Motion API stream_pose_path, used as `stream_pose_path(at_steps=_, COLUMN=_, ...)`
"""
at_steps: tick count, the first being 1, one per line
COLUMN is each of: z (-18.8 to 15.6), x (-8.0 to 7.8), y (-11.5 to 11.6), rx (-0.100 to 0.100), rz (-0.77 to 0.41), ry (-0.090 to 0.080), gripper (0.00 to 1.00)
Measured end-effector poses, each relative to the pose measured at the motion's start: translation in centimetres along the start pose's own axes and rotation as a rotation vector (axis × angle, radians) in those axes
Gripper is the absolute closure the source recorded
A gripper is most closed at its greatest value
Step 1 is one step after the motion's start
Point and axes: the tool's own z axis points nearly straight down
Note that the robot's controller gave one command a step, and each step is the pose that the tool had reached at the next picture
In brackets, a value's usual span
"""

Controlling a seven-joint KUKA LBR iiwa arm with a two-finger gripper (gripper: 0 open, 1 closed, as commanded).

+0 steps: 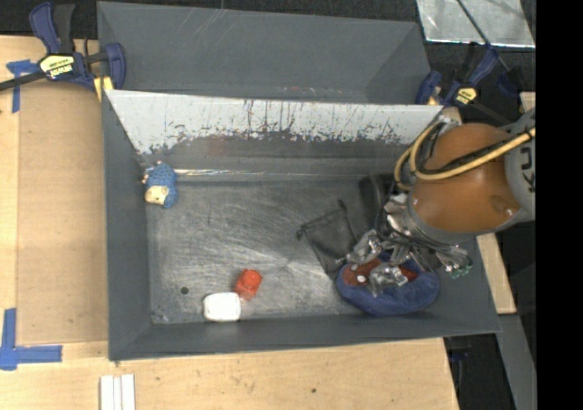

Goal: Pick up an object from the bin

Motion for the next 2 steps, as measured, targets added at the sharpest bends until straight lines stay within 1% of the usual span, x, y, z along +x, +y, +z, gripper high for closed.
stream_pose_path(at_steps=1, z=0.2, x=1.6, y=-2.8, rx=-0.017, rz=-0.152, ry=-0.027, gripper=1.0)
stream_pose_path(at_steps=2, z=-0.2, x=0.3, y=1.1, rx=0.033, rz=-0.3, ry=-0.016, gripper=1.0)
